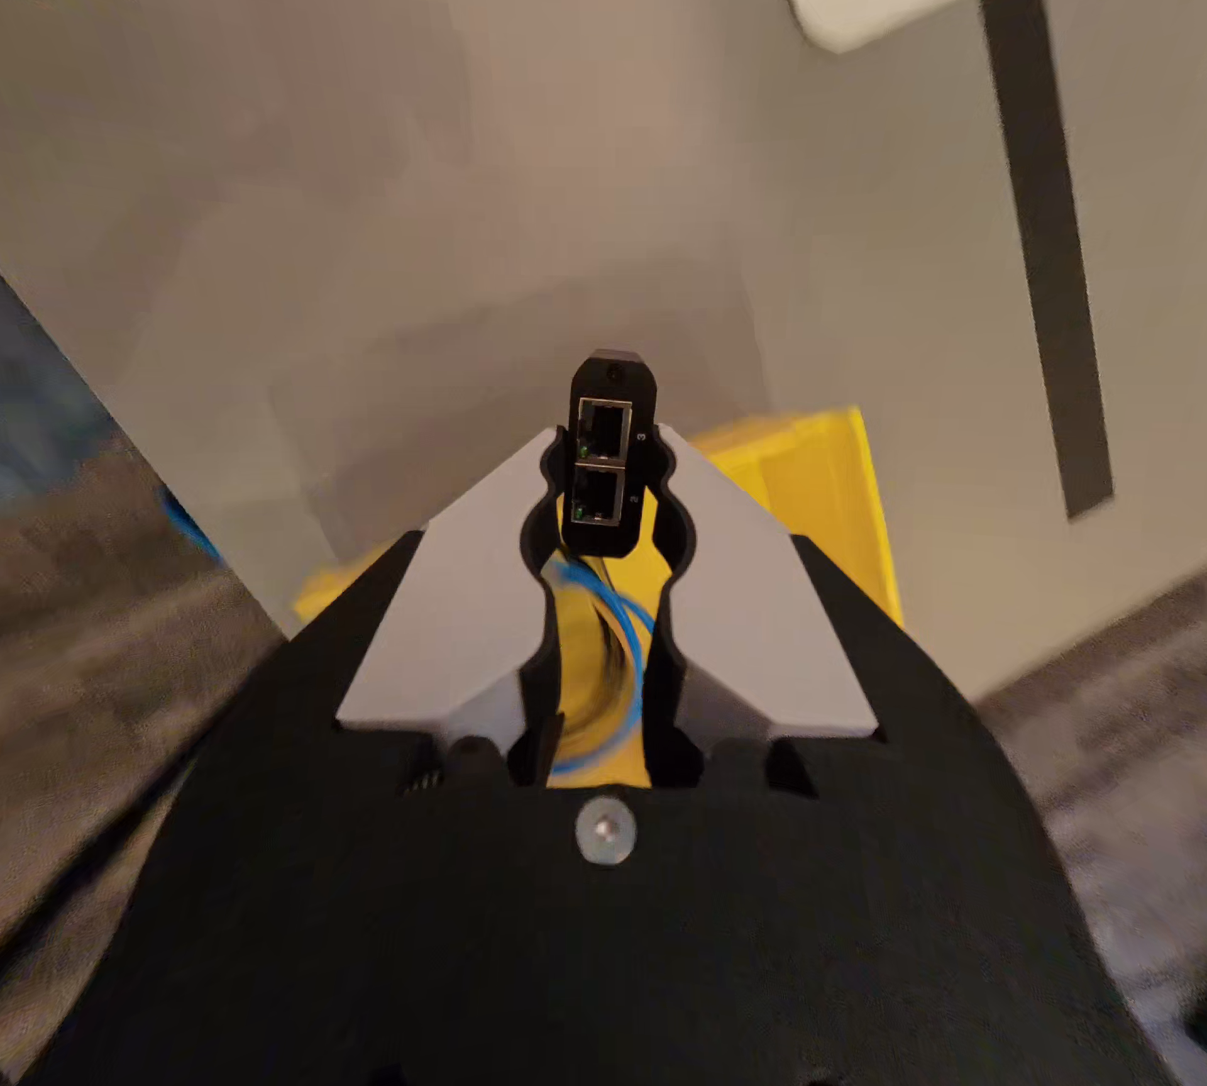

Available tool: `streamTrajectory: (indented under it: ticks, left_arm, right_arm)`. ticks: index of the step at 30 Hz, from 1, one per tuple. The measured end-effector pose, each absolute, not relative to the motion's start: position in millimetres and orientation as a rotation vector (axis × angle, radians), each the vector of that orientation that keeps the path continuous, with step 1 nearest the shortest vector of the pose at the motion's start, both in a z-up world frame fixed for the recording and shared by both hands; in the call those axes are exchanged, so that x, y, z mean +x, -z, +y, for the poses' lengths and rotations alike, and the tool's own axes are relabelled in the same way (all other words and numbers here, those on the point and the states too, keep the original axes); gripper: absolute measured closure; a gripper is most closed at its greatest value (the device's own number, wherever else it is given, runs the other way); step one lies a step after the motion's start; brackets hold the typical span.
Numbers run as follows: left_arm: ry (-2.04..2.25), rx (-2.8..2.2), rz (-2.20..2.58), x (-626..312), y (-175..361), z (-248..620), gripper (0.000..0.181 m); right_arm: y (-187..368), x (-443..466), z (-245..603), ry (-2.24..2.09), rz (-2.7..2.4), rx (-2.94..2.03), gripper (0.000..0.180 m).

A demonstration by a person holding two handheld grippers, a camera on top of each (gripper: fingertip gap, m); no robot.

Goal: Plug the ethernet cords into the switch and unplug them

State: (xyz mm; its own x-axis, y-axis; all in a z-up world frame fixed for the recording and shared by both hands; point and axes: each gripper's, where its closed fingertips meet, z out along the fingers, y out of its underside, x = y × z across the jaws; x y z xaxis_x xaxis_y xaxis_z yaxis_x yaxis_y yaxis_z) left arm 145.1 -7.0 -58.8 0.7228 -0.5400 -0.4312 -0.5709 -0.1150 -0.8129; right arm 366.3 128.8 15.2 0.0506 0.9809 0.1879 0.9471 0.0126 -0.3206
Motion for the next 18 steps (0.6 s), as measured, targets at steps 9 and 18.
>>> streamTrajectory:
  ticks: [9, 18]
  left_arm:
    - [0.023, -1.773, 0.944, 167.1, 71.8, -6.5, 0.145]
    - [0.010, -1.791, 0.981, 170.3, 81.9, -4.5, 0.144]
  right_arm:
    - [67.4, 464.5, 186.3, 0.093, -2.364, -2.135, 0.158]
    - [127.9, 477.3, 193.9, -0.137, -2.511, -2.224, 0.158]
